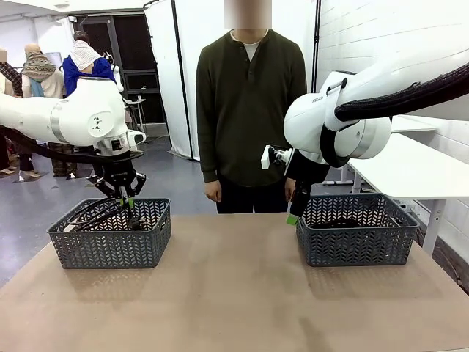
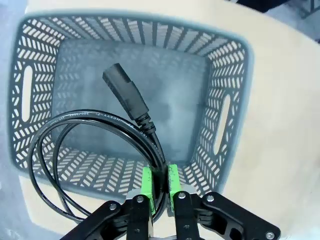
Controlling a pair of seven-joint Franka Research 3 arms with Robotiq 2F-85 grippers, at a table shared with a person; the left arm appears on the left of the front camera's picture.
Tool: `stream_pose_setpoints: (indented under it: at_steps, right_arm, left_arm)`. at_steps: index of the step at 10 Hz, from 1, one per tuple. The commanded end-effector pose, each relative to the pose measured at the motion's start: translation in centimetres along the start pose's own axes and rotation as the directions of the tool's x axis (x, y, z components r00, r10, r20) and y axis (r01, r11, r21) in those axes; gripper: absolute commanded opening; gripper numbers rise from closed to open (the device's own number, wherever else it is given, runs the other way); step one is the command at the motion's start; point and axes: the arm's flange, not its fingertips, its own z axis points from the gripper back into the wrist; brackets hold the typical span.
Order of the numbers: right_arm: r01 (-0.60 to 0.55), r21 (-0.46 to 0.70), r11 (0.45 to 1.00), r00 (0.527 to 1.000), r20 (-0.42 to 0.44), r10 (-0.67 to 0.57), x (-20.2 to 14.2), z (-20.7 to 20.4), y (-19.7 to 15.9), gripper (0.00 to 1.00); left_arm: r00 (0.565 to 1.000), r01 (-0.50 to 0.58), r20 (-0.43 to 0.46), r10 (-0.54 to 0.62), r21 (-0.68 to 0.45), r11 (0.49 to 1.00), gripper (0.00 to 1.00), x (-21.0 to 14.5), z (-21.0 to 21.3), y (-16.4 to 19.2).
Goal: Organize the cables according to human instructions.
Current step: Pick up a bundle of cables and place it in the basket indicated by the human.
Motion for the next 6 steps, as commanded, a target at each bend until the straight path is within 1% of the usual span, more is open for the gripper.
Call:
stream_pose_setpoints:
  at_steps: [1,6]
  right_arm:
    - [0.006,-0.004,1.0,1.0,0.0,-0.006,-0.05,-0.11,0.02,1.0]
    - [0.006,-0.004,1.0,1.0,0.0,-0.006,-0.05,-0.11,0.02,1.0]
  left_arm:
    - [0.999,0.019,-0.025,-0.019,0.013,1.0,0.0,-0.55,-0.18,-0.11]
    - [0.999,0.019,-0.025,-0.019,0.013,1.0,0.0,-0.55,-0.18,-0.11]
